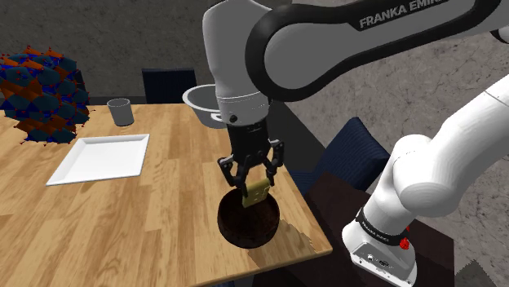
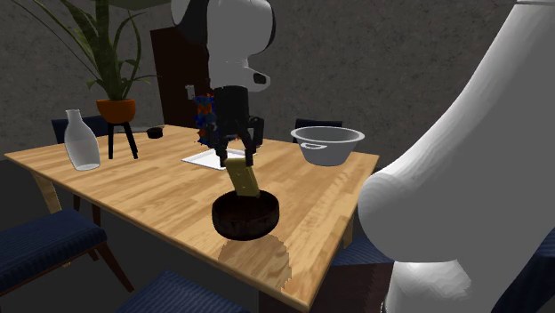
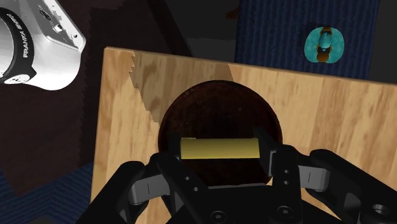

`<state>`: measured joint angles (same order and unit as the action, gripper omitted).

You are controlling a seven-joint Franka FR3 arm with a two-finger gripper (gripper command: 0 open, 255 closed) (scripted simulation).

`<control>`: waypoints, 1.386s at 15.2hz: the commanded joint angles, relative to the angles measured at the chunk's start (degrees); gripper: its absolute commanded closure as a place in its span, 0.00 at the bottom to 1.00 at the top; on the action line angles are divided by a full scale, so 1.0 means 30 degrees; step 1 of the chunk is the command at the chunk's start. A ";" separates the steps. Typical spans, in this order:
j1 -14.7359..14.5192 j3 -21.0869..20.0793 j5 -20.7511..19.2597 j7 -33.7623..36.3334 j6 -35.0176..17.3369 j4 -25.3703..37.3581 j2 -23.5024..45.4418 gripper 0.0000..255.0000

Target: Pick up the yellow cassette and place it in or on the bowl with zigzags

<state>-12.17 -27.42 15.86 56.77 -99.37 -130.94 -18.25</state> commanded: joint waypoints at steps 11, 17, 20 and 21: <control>-0.0019 -0.0254 0.0008 -0.0026 -0.1445 -0.0930 0.0517 1.00; -0.0019 -0.0254 0.0008 -0.0026 -0.1445 -0.0930 0.0517 0.00; 0.0115 -0.0044 -0.0197 0.0035 -0.0178 0.0302 0.0492 0.00; 0.0180 0.0053 -0.0302 0.0075 0.0444 0.0950 0.0524 0.00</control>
